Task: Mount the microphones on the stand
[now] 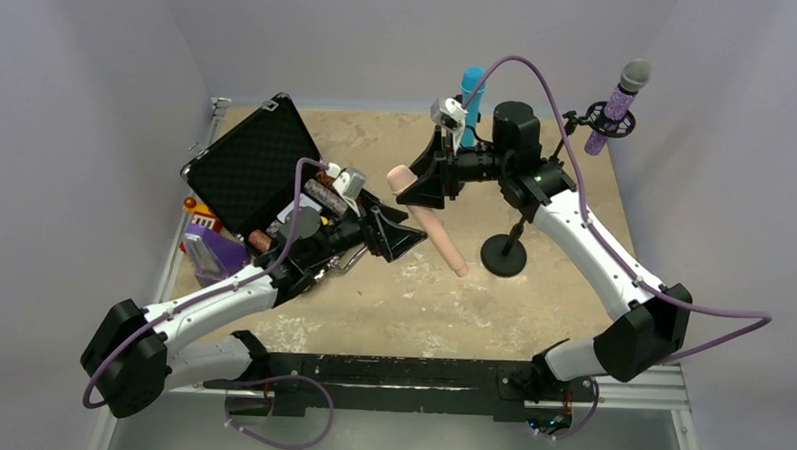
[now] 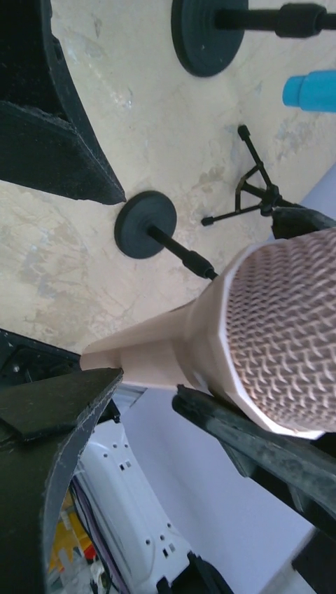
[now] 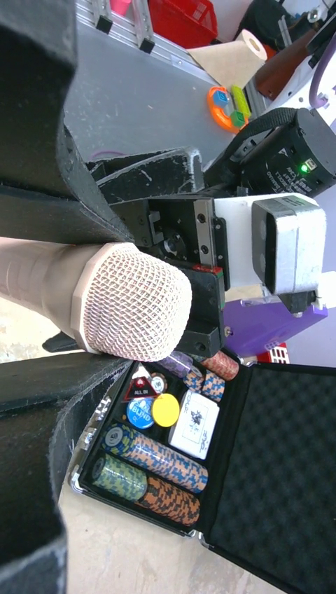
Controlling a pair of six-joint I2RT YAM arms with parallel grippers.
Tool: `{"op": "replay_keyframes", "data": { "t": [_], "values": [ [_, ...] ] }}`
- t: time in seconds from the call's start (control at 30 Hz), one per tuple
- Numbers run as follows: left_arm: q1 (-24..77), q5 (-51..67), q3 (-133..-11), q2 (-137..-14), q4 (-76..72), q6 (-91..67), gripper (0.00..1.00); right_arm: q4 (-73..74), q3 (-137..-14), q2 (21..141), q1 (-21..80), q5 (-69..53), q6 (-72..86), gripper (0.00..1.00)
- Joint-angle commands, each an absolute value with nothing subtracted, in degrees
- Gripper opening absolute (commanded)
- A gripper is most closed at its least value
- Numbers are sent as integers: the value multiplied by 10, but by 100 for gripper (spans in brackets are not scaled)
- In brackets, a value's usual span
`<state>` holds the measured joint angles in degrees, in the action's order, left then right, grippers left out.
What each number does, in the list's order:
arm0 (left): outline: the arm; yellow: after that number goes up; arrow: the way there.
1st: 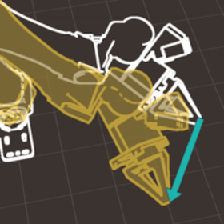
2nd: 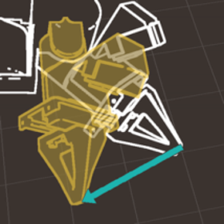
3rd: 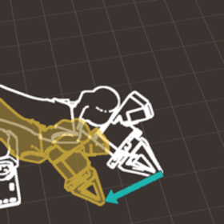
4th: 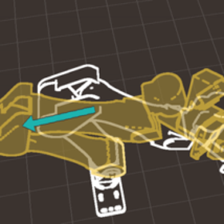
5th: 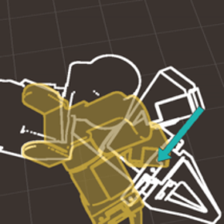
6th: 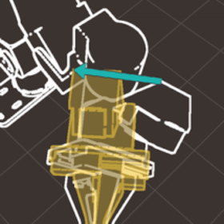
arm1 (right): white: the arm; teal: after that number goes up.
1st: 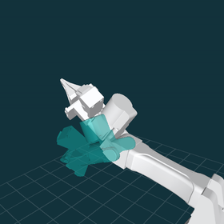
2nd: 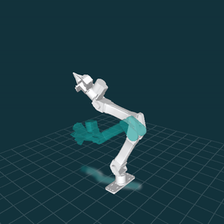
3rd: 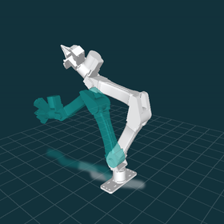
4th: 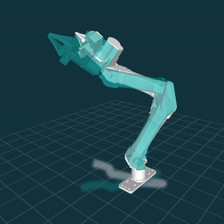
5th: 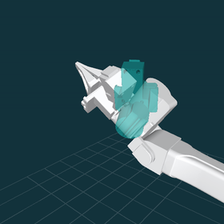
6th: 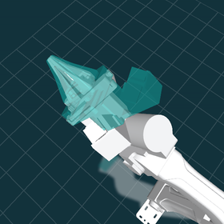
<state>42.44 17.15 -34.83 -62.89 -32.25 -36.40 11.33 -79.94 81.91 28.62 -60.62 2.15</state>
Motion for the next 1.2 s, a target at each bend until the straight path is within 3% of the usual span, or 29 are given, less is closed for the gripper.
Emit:
{"op": "replay_keyframes", "data": {
  "t": [0.0, 0.3, 0.5, 0.63, 0.8, 0.83, 0.9, 0.97, 1.03, 1.17],
  "values": [
    [426, 200, -375, -638, -462, -423, 89, 83, -794, 787, 292, -619, 46, 4],
    [425, 209, -368, -646, -545, -487, 90, 74, -788, 775, 289, -626, 52, 4],
    [425, 172, -407, -661, -471, -476, 68, 51, -777, 768, 290, -633, 78, 4],
    [425, 197, -420, -674, -471, -481, 67, 48, -776, 763, 290, -632, 82, 5],
    [425, 235, -432, -692, -498, -506, 57, 45, -780, 771, 289, -639, 89, 6],
    [425, 238, -433, -694, -506, -507, 54, 45, -779, 772, 289, -640, 89, 6],
    [425, 249, -438, -699, -515, -512, 36, 44, -778, 771, 289, -643, 89, 7],
    [425, 260, -442, -702, -516, -512, 5, 46, -778, 770, 288, -649, 87, 9],
    [423, 255, -435, -693, -508, -504, 0, 53, -783, 765, 283, -662, 79, 24],
    [402, 243, -408, -636, -458, -459, 0, 142, -812, 744, 252, -679, 10, 76]
  ]
}}
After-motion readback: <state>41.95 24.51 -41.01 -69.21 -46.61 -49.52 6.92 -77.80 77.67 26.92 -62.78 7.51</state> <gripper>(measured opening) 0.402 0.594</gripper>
